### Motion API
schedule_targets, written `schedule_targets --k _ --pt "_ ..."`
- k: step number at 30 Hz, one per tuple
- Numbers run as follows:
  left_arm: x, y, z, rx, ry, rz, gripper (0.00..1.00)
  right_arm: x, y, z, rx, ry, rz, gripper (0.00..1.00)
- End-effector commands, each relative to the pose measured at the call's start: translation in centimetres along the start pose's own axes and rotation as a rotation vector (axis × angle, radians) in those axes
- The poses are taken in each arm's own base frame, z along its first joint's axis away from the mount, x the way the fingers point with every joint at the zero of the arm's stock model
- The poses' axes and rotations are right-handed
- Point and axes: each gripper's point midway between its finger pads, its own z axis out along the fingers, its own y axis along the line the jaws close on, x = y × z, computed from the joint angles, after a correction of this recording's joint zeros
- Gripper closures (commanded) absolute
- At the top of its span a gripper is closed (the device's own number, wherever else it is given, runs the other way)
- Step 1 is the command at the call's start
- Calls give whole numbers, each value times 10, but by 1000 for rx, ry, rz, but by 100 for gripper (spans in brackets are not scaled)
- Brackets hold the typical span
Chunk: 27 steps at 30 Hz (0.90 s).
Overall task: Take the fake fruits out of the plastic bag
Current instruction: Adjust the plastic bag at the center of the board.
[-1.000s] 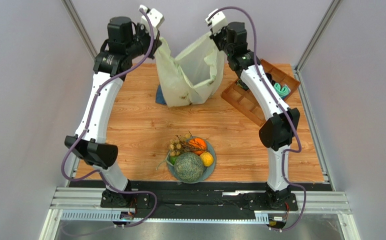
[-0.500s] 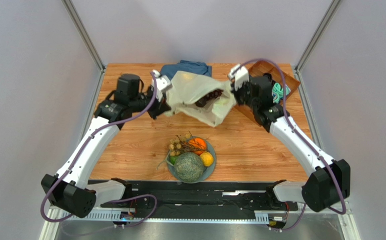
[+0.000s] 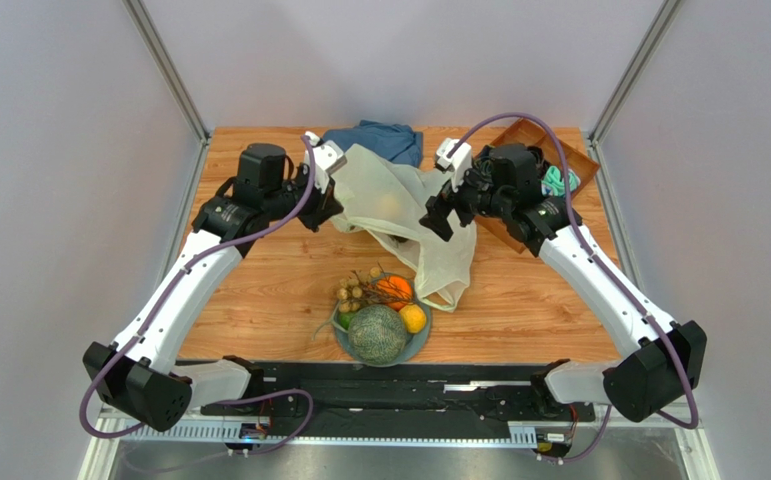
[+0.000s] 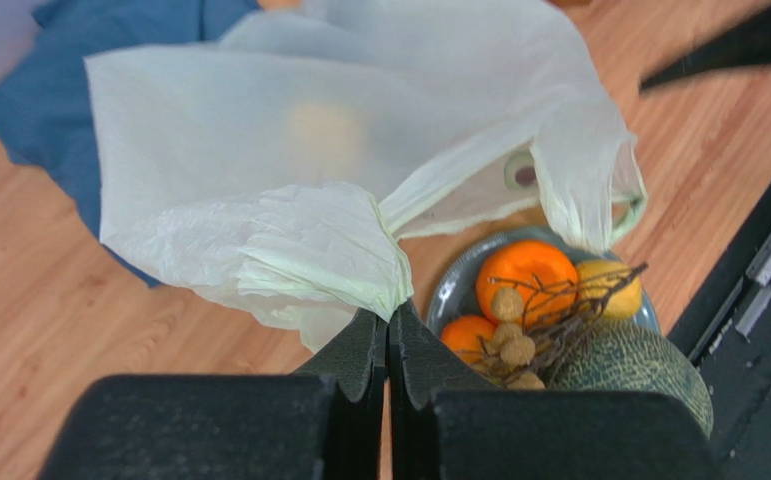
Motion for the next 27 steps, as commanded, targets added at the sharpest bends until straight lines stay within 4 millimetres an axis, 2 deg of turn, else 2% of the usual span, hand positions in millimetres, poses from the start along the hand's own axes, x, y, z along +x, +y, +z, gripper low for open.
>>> schedule_targets --k 1,3,4,6,7,8,10,13,17,20,21,22,24,25,27 --pt "-37 12 -3 -47 -95 -9 100 8 67 16 -297 23 -81 8" --pt "-34 12 0 -41 -87 -6 100 16 80 29 -371 48 -84 20" --pt "-31 11 1 -38 -81 -10 100 16 86 34 -397 62 -77 29" --pt "-24 9 4 -27 -66 -15 100 22 89 44 -412 99 -40 42" --pt "-23 8 4 -22 -66 -18 100 36 88 56 -420 147 -6 53" --pt "-20 8 6 -19 -61 -25 100 35 84 61 -411 160 3 58" --pt "-17 8 7 -17 -55 -26 100 54 73 78 -364 232 31 61" --pt "-14 7 8 -14 -50 -24 100 57 51 93 -280 260 26 66" --pt "-15 5 10 0 -59 -34 100 75 15 121 -134 318 -1 65" --pt "-16 1 15 30 -59 -66 100 75 -16 137 -10 332 -1 61" --pt "-17 1 16 34 -58 -75 100 87 -22 147 3 364 25 59" --pt "-17 0 17 42 -57 -85 100 73 -35 149 28 342 42 53" --pt "-15 -2 20 58 -48 -113 100 82 -45 159 59 382 93 42" --pt "-15 -4 21 67 -45 -124 100 72 -54 161 87 364 93 39" --pt "-14 -6 25 86 -39 -155 100 75 -65 164 128 377 88 38"
